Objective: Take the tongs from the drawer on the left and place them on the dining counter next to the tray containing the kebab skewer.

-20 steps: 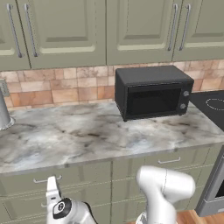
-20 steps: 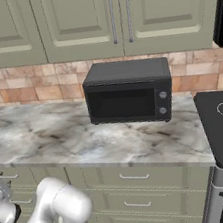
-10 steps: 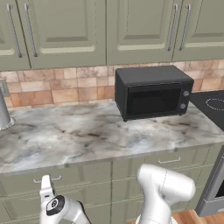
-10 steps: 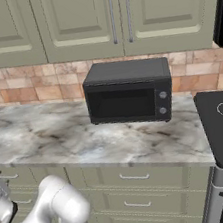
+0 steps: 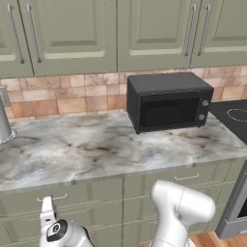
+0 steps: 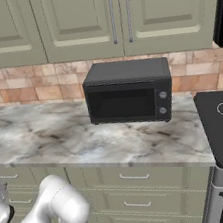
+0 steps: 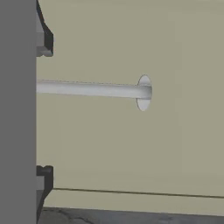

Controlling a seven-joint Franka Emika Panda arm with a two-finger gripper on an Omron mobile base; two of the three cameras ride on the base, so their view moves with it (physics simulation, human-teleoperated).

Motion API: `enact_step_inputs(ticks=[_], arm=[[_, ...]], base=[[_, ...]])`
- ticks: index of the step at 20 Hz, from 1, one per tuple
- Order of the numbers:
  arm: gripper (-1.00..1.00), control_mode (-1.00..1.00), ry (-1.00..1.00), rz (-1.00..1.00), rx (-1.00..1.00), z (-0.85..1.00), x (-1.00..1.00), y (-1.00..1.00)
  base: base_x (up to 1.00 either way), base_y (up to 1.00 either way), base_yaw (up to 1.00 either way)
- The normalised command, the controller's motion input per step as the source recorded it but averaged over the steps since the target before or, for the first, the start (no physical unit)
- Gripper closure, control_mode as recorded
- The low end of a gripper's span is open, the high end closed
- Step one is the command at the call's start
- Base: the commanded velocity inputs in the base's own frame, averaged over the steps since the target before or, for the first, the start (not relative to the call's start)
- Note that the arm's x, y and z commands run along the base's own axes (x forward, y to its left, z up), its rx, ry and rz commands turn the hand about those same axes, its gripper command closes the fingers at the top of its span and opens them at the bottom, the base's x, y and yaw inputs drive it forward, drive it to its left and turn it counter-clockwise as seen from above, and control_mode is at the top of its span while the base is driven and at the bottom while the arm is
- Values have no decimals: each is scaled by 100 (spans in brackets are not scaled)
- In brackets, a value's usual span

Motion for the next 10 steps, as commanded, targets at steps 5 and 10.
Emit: enact_step_inputs(ticks=[5, 10], arm=[[-100, -100, -7, 0, 0, -10, 3, 0], [-100, -100, -7, 0, 0, -13, 8, 0]], base=[[0, 0, 0], [0, 0, 0]])
